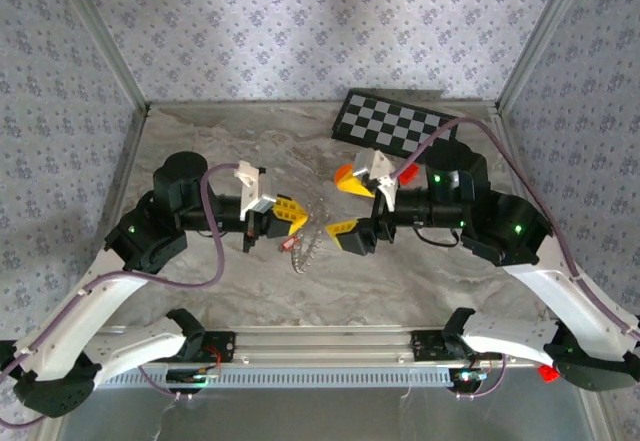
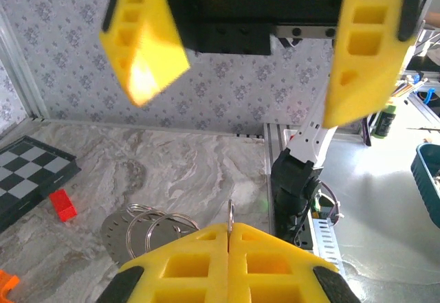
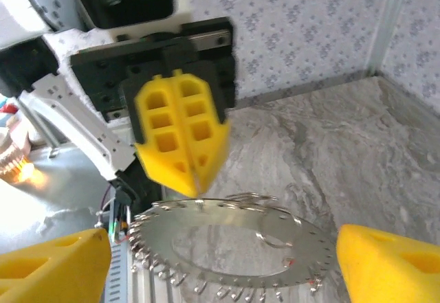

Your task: Put the keys on the keyring

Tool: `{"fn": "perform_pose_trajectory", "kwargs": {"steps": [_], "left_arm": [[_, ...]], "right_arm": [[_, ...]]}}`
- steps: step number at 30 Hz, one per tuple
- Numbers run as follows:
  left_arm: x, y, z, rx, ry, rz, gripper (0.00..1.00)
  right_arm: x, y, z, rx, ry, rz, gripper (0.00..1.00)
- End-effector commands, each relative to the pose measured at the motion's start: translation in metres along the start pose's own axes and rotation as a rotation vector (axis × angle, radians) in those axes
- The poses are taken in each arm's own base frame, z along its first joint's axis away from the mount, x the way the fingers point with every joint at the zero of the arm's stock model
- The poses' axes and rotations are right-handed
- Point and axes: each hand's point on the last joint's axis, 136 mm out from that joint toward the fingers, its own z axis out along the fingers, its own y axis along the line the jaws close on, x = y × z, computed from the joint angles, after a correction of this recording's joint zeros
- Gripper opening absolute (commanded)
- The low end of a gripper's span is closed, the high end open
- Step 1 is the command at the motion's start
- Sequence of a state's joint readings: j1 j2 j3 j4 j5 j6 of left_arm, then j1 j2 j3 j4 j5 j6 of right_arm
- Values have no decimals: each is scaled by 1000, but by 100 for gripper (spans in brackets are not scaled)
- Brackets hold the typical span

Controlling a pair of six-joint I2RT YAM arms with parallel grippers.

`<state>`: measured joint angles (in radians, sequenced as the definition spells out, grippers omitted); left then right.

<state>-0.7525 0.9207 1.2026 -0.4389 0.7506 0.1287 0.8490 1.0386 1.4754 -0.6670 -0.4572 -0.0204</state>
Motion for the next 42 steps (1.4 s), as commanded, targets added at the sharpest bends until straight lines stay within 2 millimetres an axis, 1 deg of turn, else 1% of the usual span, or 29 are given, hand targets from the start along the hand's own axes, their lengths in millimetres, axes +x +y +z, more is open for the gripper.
{"fn": "perform_pose_trajectory", "kwargs": {"steps": [1,3,4,6,8,10,12,13,16,17,18,21,24,27,30,32,35,39,42], "left_arm": [[-11,-3,-9,-24,-51,21,0],[-6,-2,-11,-44,-49,4,0],[-3,0,-11,-55,-48,-5,0],[4,3,-12,-80,-47,-29,0],[12,4,-13,-102,-46,-47,0],[20,7,-14,-121,-43,-69,0],[27,5,-14,-119,-38,-93,0],[29,4,-14,-113,-40,-102,0],[36,1,-15,-109,-39,-126,0],[40,1,-16,-118,-35,-131,0],[43,3,-17,-134,-29,-141,0],[59,14,-17,-193,22,-183,0],[71,23,-16,-236,46,-226,0],[78,30,-19,-264,25,-268,0],[83,38,-24,-291,7,-322,0],[86,43,-29,-314,-3,-351,0],[91,50,-39,-351,-17,-381,0],[95,58,-49,-390,-37,-416,0],[98,61,-54,-409,-40,-435,0]], "right_arm": [[4,-15,9,-2,-10,152,95],[15,-32,15,31,15,220,97],[13,-38,17,44,0,228,98],[21,-56,20,95,6,267,98],[23,-73,21,129,-33,326,99],[34,-92,23,174,-31,397,100],[54,-116,28,248,16,456,99],[62,-124,30,278,38,461,98],[76,-135,42,293,28,472,97],[95,-139,49,299,51,500,97],[108,-144,55,308,74,523,97],[138,-153,72,321,169,576,94],[172,-158,94,321,284,615,92],[197,-155,117,296,346,597,91],[219,-154,138,265,404,617,89],[231,-153,152,248,440,640,86],[243,-146,177,199,455,664,82],[264,-132,209,134,484,718,78],[276,-121,227,119,514,720,74]]}}
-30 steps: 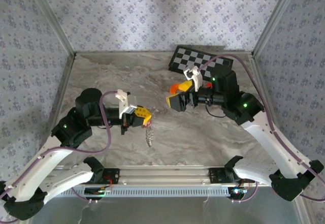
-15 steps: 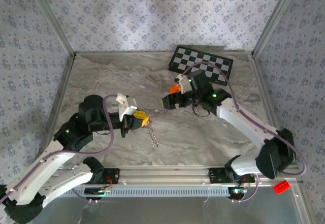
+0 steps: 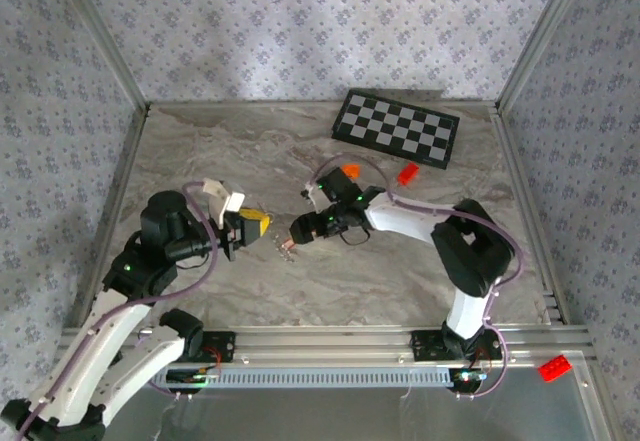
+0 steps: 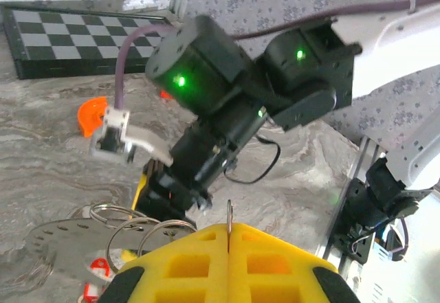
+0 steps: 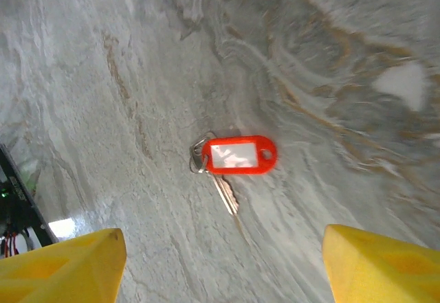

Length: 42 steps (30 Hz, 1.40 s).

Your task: Put the keys on the keyring

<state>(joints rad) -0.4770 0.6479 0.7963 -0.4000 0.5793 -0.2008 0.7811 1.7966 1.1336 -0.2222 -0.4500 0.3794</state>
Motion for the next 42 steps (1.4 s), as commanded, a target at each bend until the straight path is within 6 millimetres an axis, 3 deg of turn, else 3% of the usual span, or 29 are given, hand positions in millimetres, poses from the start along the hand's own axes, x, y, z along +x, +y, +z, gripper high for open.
{"fn": "perform_pose_trajectory", "kwargs": {"steps": [1,3,5,11,17,25,36,41,42], "left_arm": [[-10,-8,-6,34,-35,-4,0],[-8,-5,-8,19,-33,-13,0],[-7,-4,-11,9,-42,-22,0],[-1,8,-15,-53,-43,-30,0],[-2,10,-23,-84,-68,-11,0],[-1,7,-32,-102,-86,-9,0],[-4,8,-34,-109,-94,0,0],[-9,9,-27,-92,-97,0,0],[-9,10,-26,-92,-97,-4,0]], "right_arm": [[-12,23,17,-56,-22,-2,73],[-8,22,27,-51,-10,14,69],[-20,30,30,-60,-33,13,66],[-21,33,44,-33,-15,6,57],[-12,29,50,75,37,-34,54],[2,42,69,78,95,-37,50],[19,11,68,105,119,70,47],[32,-10,65,110,111,147,47],[43,-18,64,124,127,164,47]]}}
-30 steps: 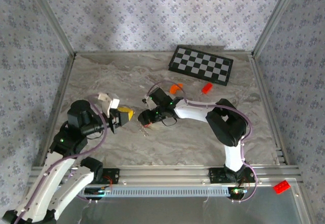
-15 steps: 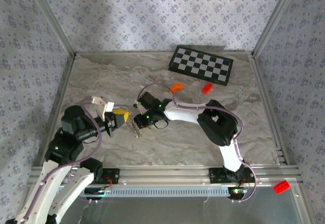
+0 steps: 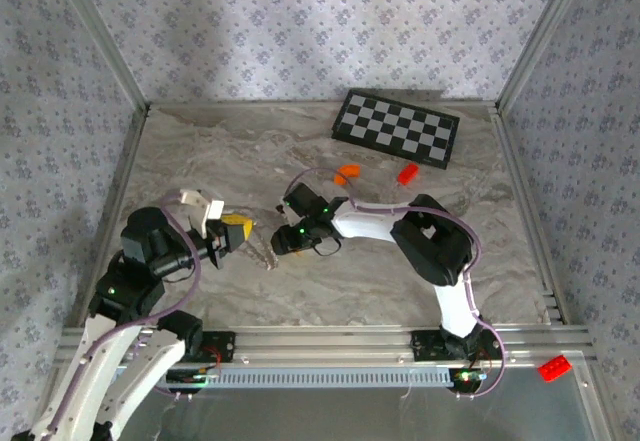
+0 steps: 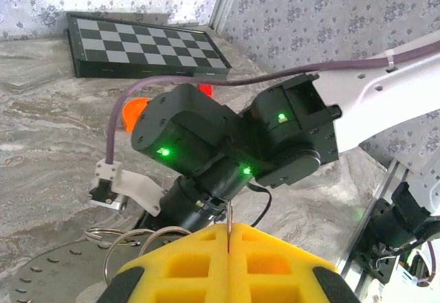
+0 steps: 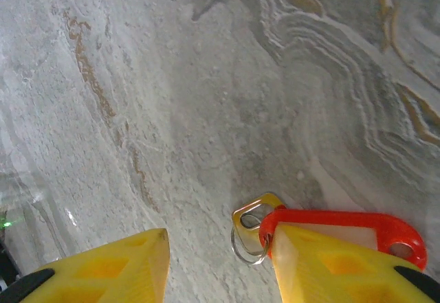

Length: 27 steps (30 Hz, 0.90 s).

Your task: Put the keys on the keyring

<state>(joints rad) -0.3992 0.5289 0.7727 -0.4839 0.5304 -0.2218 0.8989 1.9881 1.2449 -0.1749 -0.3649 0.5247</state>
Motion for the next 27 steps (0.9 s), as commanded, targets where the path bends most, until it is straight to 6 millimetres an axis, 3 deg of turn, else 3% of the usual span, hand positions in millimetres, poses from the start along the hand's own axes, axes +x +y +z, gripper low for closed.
{"fn": "perform_pose_trajectory", "kwargs": {"steps": [1,8,15,19,23,27], "left_arm": [[-15,-4,2,25,-47,25,0],[-15,-3,8,44,-34,16,0],[-15,-2,11,61,-36,2,0],[-16,-3,12,81,-37,-5,0],[-17,-4,12,89,-41,-8,0],[-16,-5,10,90,-43,-8,0]], "right_arm": [[35,-39,2,85,74,105,47],[60,-72,-18,134,72,199,43],[104,-100,-70,272,134,232,43],[100,-97,-97,312,101,187,43],[94,-80,-113,345,95,-15,44],[105,-81,-132,381,173,-176,45]]}}
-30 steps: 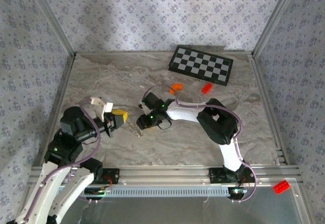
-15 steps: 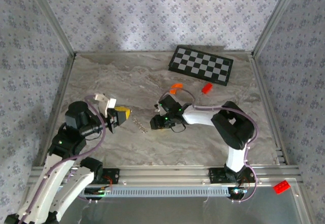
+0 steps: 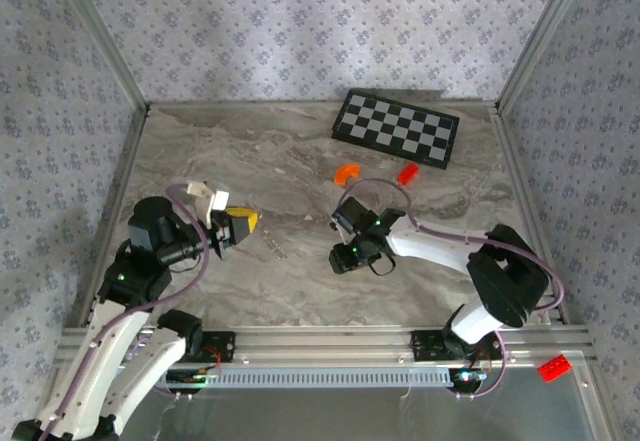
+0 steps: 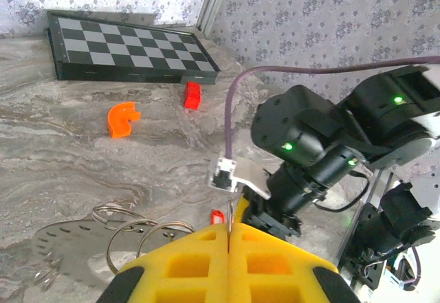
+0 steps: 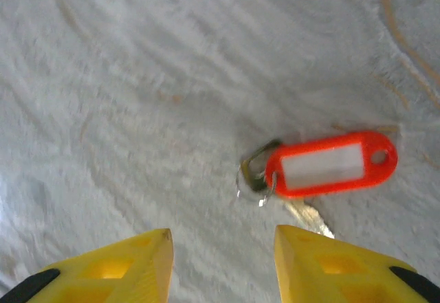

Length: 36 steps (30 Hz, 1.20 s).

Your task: Put the keys on the keyring

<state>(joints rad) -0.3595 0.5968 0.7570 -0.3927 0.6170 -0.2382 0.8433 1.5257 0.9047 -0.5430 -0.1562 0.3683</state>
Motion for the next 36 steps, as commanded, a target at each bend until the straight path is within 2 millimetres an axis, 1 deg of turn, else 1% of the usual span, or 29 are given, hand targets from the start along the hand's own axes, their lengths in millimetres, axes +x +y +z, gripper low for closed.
{"fn": "perform_pose_trajectory", "kwargs": {"steps": [1,4,6,7,9,11,13,15,17,20,22,24,26,29,31,34,36], "left_arm": [[-9,-9,-4,41,-41,17,0],[-11,-8,-5,34,-48,11,0],[-12,-10,-6,35,-53,10,0],[-13,-10,-7,35,-56,10,0],[-13,-10,-8,33,-61,13,0],[-12,-10,-8,30,-62,15,0],[-13,-8,-8,21,-61,7,0],[-13,-7,-7,17,-58,-1,0],[-15,-8,-9,18,-70,-2,0],[-19,-10,-13,14,-94,9,0],[-20,-8,-15,3,-103,9,0],[-22,-8,-16,3,-107,7,0],[-22,-8,-17,2,-111,9,0],[-22,-4,-18,-17,-118,-1,0],[-25,-3,-17,-16,-116,-18,0],[-34,-5,-16,-1,-152,-38,0],[-39,-5,-17,0,-173,-35,0]], "right_arm": [[12,-18,-23,100,69,-175,45],[5,-29,-33,158,97,-275,46],[-4,-35,-34,212,108,-333,46],[-7,-35,-33,224,123,-368,47],[-9,-30,-31,218,134,-444,47],[-9,-17,-30,180,120,-551,47],[-7,-7,-29,130,89,-624,47],[-7,-2,-29,100,51,-683,48],[-10,-2,-29,100,17,-727,49],[-17,-4,-24,117,-25,-767,51],[-18,-6,-16,132,-36,-793,52],[-20,-17,-7,195,-22,-815,53],[-23,-21,-4,242,-22,-831,54],[-24,-10,-1,225,-67,-857,58],[-23,-11,4,252,-54,-849,63],[-12,-12,13,251,10,-850,66],[-3,-7,19,223,31,-863,70]]}}
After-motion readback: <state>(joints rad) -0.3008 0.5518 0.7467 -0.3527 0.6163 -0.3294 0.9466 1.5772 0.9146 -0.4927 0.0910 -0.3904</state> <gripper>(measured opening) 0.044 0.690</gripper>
